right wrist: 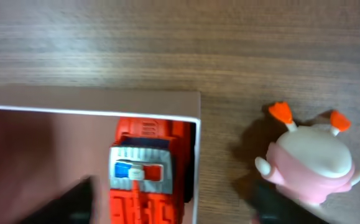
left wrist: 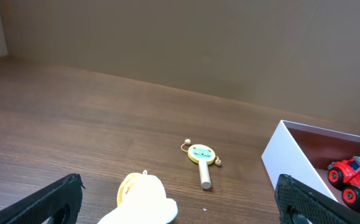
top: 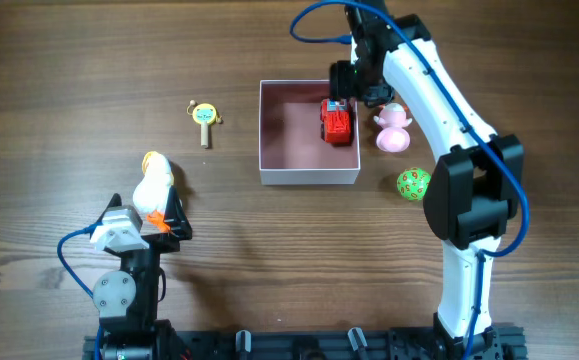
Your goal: Pack container
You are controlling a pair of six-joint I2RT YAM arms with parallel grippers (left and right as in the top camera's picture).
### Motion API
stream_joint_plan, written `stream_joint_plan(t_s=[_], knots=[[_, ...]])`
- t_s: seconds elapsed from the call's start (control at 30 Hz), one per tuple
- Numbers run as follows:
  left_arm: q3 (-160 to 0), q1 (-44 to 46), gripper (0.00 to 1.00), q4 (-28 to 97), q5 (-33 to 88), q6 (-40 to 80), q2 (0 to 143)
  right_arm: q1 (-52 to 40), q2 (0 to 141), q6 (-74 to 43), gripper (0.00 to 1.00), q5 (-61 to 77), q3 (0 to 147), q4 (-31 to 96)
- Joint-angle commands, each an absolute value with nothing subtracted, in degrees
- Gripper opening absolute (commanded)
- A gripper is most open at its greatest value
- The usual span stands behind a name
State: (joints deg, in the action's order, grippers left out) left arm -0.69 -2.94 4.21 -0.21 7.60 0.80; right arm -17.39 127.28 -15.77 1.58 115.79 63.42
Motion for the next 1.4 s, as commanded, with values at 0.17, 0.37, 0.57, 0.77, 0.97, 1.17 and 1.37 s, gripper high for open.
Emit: stream_joint_plan(t_s=[0.17, 0.37, 0.57, 0.77, 0.97, 1.17, 1.37], knots=[[-0.3, -2.5, 1.00, 4.1, -0.9, 6.4, 0.4, -13.2, 118.0, -21.4, 1.00, 0.9, 122.5, 65.5], [-0.3, -2.5, 1.00, 4.1, -0.9, 6.4, 0.4, -7.9, 118.7, -19.9, 0.99, -3.8, 121.8, 71.8], [-0.3, -2.5, 1.00, 4.1, -0.9, 6.4, 0.4, -5.8, 119.1, -18.0, 0.99, -3.6, 117.6, 72.5], [-0.3, -2.5, 1.00, 4.1, -0.9, 6.4, 0.4, -5.8, 120.6, -17.7, 0.99, -3.6, 112.0, 72.1], [-0.3, -2.5, 1.00, 4.1, -0.9, 6.4, 0.4, -5.8, 123.2, -16.5, 0.99, -2.9, 106.0, 71.8], [-0.3, -2.5, 1.00, 4.1, -0.9, 6.4, 0.4, -5.8, 123.5, -12.7, 1.00, 0.2, 101.6, 68.6], [-0.3, -2.5, 1.00, 4.1, -0.9, 6.4, 0.4, -5.8, 123.5, -10.5, 0.99, 2.7, 97.6, 65.3]])
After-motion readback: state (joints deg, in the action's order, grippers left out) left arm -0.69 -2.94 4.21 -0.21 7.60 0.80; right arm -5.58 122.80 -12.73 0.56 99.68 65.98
